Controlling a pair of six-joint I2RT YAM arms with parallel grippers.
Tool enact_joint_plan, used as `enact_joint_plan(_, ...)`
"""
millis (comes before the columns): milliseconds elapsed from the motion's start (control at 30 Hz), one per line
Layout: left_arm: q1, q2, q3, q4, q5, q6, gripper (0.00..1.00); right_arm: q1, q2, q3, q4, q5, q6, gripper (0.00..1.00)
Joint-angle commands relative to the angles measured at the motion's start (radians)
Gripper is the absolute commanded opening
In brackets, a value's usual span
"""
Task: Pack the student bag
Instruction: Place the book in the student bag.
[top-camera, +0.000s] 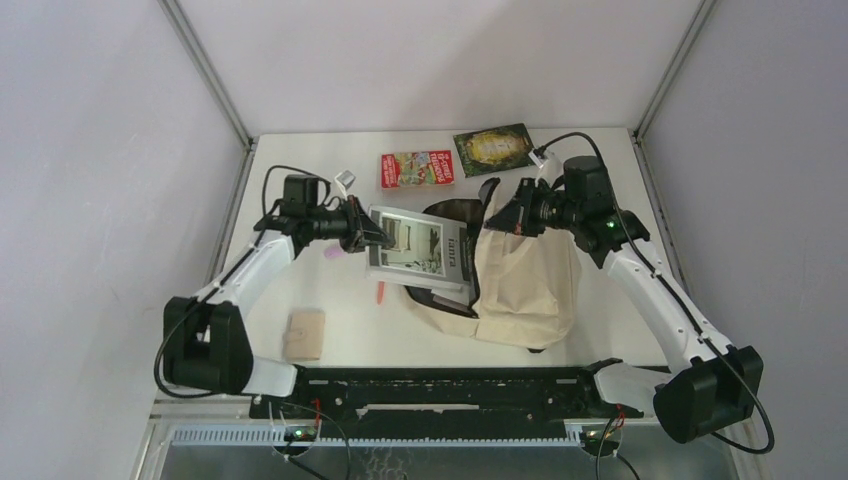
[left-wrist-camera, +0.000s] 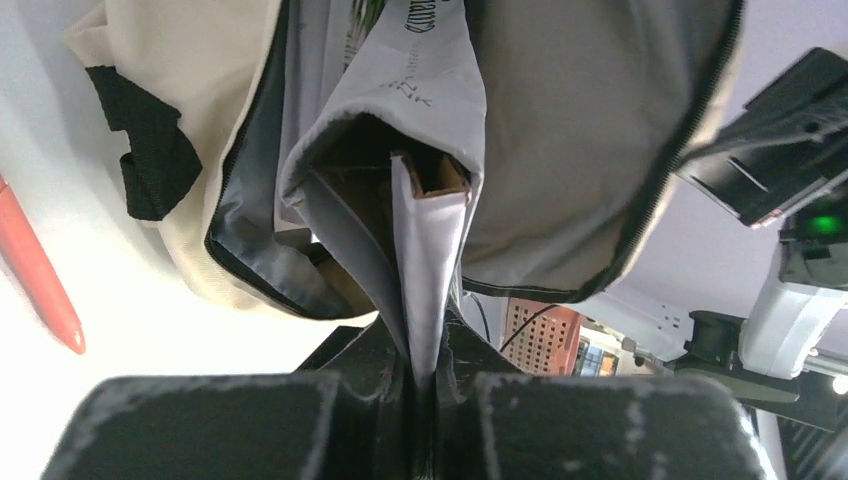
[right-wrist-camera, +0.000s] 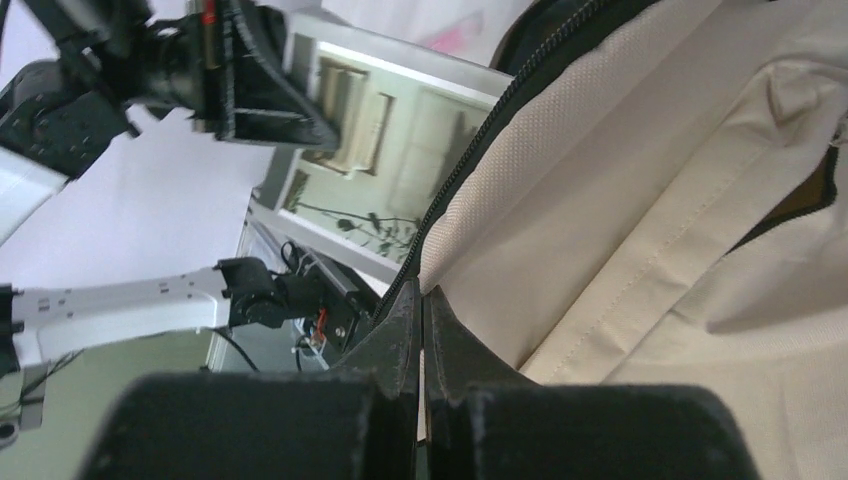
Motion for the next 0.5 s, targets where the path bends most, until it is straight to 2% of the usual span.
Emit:
enact_joint_plan(0, -0.042, 0.040, 0.036, 0.006, 0.021, -0.005, 0.00, -0.004, -0.043, 0.008, 0.089, -0.132, -0.054, 0.00)
enact_joint_plan(200, -0.115, 0.160, 0.105, -0.016, 0.007, 0.019, 0.00, -0.004, -0.058, 0.009, 0.134, -0.215, -0.082, 0.00)
enact_joint_plan(467, -0.263, 0.358, 0.313, -0.124, 0.062, 0.052, 0.00, -0.003, -0.046, 0.009, 0.156, -0.260, -0.093, 0.00)
